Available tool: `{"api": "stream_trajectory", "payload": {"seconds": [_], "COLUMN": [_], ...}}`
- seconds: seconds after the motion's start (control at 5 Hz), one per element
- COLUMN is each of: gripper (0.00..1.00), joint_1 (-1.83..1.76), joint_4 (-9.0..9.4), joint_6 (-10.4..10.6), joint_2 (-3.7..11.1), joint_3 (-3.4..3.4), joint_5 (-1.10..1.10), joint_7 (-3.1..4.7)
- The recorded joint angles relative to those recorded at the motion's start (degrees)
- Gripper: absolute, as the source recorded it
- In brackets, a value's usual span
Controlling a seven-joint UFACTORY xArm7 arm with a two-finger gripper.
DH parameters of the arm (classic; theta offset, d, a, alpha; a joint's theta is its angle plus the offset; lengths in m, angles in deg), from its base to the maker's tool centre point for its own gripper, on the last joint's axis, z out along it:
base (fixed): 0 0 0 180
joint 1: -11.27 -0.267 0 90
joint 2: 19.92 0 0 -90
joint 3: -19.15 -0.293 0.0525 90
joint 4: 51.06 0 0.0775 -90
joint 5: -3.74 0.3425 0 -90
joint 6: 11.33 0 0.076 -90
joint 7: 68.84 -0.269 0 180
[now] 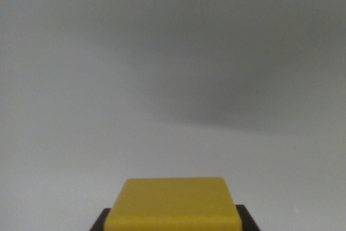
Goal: Pick yellow cube
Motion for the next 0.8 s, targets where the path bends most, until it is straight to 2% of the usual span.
{"api": "stream_trajectory", "payload": {"seconds": [0.2,0.4,0.6,0.8], "gripper": [1.00,1.00,1.00,1.00], "joint_1": [0.04,0.04,0.09,0.09], "joint_4": [-1.64,-1.64,-3.43,-3.43], "joint_6": [-2.5,-2.5,-5.3,-5.3], "joint_2": [-0.89,-0.89,-1.86,-1.86], "joint_3": [-0.04,-0.04,-0.09,-0.09], "joint_5": [0.15,0.15,0.32,0.32], "joint_7": [0.07,0.07,0.14,0.14]}}
